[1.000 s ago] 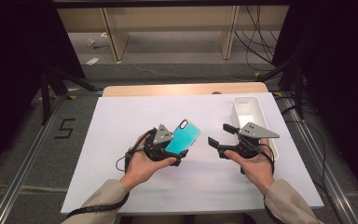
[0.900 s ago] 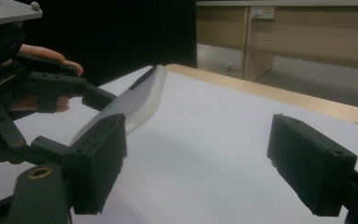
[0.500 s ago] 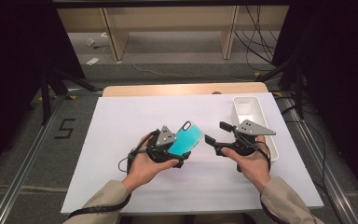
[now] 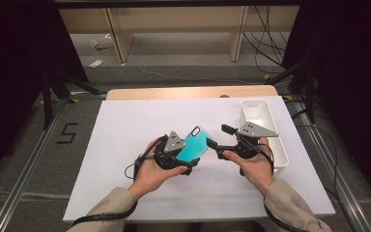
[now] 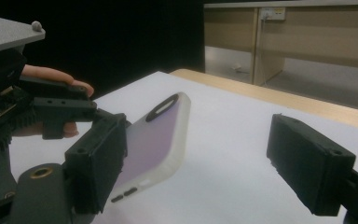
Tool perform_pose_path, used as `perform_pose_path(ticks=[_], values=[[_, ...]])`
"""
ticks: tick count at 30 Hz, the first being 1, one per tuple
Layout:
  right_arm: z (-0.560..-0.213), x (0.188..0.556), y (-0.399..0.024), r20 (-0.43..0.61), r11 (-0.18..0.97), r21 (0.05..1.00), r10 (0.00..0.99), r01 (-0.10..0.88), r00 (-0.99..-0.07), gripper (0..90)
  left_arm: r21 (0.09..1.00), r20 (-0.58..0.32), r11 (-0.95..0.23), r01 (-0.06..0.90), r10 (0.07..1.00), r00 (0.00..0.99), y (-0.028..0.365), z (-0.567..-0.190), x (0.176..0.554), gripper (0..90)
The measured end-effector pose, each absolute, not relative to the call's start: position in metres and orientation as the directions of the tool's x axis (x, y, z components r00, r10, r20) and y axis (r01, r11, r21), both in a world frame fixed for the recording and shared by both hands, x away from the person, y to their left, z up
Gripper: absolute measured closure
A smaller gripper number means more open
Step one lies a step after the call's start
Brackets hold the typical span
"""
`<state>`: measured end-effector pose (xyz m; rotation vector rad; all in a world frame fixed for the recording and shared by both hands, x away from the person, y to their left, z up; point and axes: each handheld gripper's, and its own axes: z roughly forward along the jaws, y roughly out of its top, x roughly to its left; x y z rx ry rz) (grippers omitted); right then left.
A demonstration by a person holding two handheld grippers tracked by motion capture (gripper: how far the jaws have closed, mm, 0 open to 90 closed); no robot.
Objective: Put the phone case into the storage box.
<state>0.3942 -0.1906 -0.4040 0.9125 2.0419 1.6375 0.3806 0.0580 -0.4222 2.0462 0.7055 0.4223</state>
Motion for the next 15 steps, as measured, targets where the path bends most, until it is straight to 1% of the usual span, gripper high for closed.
perform_pose_path(ticks=[15], values=[[-0.406, 0.407, -0.175, 0.135, 0.106, 0.956, 0.673, 0.275, -0.728, 22.3, 0.85, 0.028, -0.429, 0.306, 0.617, 0.787, 0.05, -0.424, 0.378, 17.2]])
